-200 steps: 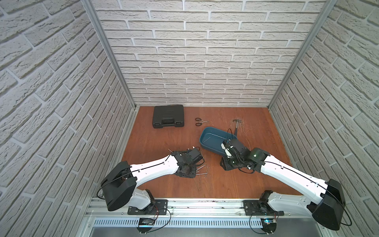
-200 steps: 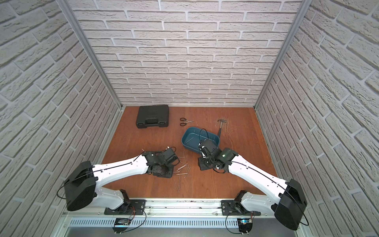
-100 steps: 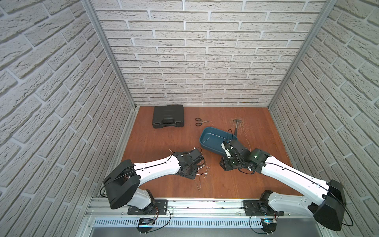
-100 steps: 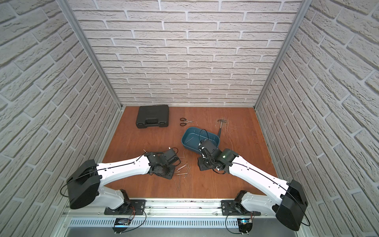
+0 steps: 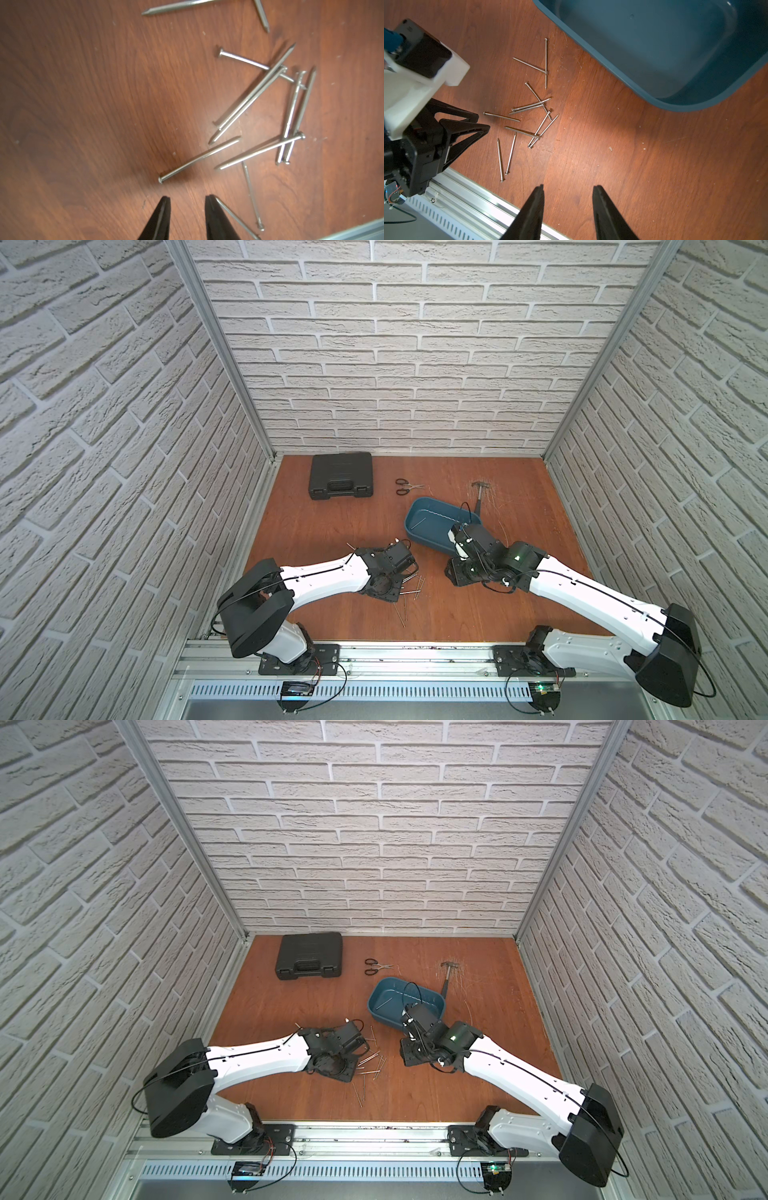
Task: Put the nails on the desktop into the storage box
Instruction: Pick up the nail from the center of the board.
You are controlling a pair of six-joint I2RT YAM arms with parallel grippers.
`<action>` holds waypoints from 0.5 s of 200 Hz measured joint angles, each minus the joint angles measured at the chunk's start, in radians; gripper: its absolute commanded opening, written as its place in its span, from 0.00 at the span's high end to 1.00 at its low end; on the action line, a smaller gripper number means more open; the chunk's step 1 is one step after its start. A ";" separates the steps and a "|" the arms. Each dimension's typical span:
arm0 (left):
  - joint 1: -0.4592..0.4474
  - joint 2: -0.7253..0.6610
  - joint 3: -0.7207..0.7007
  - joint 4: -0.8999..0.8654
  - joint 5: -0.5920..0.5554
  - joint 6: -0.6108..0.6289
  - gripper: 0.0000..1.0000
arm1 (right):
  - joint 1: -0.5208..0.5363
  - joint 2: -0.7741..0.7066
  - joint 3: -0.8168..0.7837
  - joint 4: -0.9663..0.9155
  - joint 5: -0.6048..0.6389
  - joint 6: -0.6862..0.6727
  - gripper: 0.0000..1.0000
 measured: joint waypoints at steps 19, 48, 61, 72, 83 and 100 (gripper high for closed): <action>-0.039 0.000 0.005 -0.015 0.000 -0.050 0.67 | 0.002 0.000 0.000 0.000 0.002 0.000 0.57; -0.090 0.016 0.072 -0.096 -0.013 -0.105 0.66 | 0.003 0.000 0.000 0.000 0.002 0.000 0.57; -0.097 0.024 0.100 -0.117 -0.008 -0.121 0.66 | 0.003 0.000 0.000 0.000 0.002 -0.001 0.58; -0.097 0.028 0.116 -0.132 -0.004 -0.132 0.66 | 0.003 0.000 0.000 0.000 0.001 -0.001 0.58; -0.097 0.031 0.127 -0.145 0.004 -0.143 0.66 | 0.003 0.000 0.000 0.000 0.002 -0.001 0.58; -0.100 0.036 0.130 -0.157 0.018 -0.161 0.66 | 0.003 -0.001 0.000 0.000 0.002 -0.001 0.58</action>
